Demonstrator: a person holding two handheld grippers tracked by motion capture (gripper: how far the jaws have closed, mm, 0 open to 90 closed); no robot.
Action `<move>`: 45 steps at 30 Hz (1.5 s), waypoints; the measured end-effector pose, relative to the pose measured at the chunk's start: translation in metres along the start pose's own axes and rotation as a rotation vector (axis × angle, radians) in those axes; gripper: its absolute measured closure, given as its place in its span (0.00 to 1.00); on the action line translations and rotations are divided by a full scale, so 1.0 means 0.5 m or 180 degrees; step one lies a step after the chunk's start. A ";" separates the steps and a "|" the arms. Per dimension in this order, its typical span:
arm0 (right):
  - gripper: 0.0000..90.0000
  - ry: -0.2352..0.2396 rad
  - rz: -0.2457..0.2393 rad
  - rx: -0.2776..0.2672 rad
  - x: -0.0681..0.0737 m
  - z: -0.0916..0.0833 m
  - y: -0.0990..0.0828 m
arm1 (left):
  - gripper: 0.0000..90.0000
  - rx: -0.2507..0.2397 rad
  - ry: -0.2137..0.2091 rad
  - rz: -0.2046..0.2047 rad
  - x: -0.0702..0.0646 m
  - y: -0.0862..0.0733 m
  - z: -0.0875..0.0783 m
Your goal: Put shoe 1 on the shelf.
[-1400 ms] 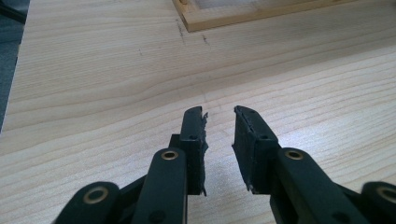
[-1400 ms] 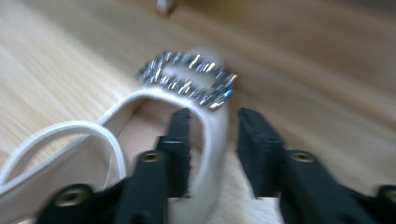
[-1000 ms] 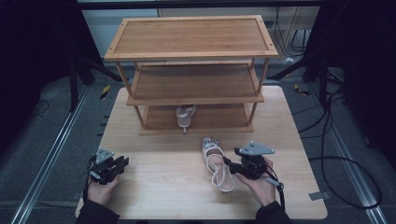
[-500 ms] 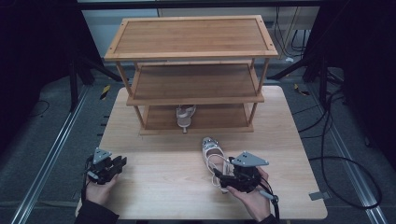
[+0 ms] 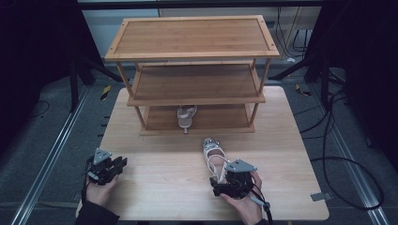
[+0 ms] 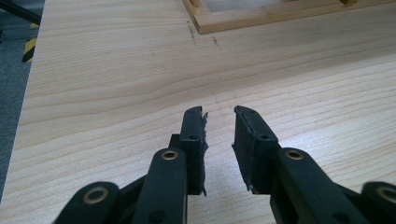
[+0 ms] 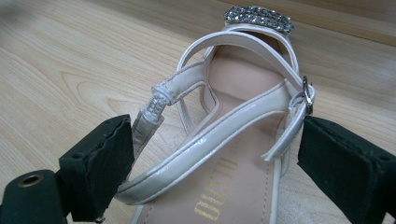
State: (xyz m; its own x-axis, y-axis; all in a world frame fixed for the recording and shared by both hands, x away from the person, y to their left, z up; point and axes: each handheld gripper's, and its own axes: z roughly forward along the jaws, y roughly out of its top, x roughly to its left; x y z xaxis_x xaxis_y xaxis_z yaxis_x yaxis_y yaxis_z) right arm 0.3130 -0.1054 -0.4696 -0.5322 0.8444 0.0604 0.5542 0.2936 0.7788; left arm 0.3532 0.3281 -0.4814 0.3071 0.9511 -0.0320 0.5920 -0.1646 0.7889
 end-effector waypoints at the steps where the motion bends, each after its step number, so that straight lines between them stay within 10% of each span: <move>1: 0.12 0.0000 0.0008 -0.0005 0.002 -0.002 -0.001 | 0.80 0.0006 0.0001 0.0010 0.001 0.000 0.000; 11: 0.25 -0.0097 -0.0115 0.0013 -0.001 0.000 -0.012 | 0.80 0.0004 -0.0011 0.0042 -0.003 0.000 0.000; 21: 0.39 -0.0042 -0.0066 0.0084 -0.064 -0.011 -0.006 | 0.81 0.0017 -0.0005 0.0032 -0.003 0.000 0.002; 31: 0.15 0.0102 -0.0157 -0.0062 -0.064 -0.026 0.000 | 0.81 0.0025 -0.0031 0.0041 -0.003 0.000 0.003; 38: 0.17 0.0072 -0.0248 0.0293 -0.070 0.009 -0.019 | 0.81 0.0021 -0.0050 0.0053 -0.002 0.000 0.004; 45: 0.25 0.0219 -0.0164 0.0278 -0.074 0.028 -0.020 | 0.81 0.0009 -0.0056 0.0026 0.002 -0.002 0.002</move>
State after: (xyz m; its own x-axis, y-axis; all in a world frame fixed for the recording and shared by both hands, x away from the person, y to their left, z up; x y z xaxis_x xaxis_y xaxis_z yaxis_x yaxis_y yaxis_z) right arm 0.3360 -0.1333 -0.4882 -0.6025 0.7953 0.0668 0.5770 0.3762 0.7250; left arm 0.3539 0.3290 -0.4828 0.3250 0.9450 -0.0365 0.5915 -0.1730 0.7875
